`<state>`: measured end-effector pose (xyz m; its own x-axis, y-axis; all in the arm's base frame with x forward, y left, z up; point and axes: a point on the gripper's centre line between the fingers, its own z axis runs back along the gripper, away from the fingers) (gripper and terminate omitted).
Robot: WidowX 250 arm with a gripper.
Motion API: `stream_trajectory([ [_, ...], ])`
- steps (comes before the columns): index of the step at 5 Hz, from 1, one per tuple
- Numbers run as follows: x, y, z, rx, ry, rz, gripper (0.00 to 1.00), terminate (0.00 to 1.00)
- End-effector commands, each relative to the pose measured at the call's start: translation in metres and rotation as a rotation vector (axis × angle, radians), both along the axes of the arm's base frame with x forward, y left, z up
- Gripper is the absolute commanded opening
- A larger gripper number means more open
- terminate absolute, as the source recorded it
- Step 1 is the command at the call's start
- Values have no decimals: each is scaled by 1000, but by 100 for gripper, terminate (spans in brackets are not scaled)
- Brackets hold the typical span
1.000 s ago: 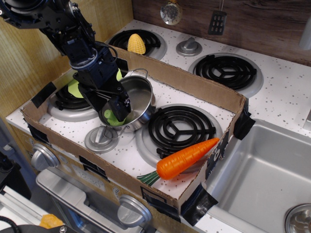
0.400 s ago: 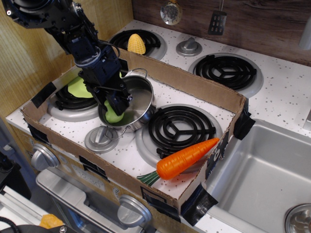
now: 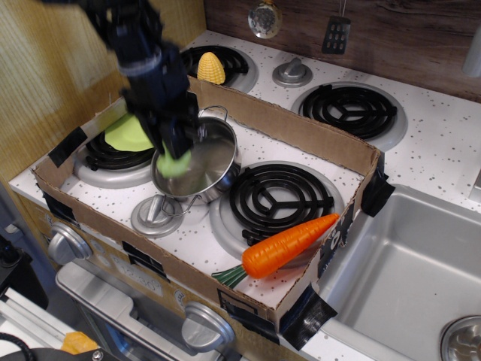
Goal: Take broccoli out of pan
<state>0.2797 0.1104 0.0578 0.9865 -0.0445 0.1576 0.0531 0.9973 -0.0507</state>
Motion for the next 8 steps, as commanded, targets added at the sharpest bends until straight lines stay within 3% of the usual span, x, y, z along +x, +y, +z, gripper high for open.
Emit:
stream_trajectory([
  [1, -4, -2, 71, 118, -15, 34, 0, 0],
  [2, -15, 20, 62, 179, -116, 1, 0, 0],
  [3, -12, 52, 48, 205, -204, -92, 0, 0],
  [5, -25, 77, 27, 201, -310, 17, 0, 0],
  [6, -23, 83, 16, 161, -306, 11, 0, 0],
  [7, -9, 87, 10, 162, -330, -59, 0, 0],
  [8, -9, 86, 7, 173, -367, -34, 0, 0],
])
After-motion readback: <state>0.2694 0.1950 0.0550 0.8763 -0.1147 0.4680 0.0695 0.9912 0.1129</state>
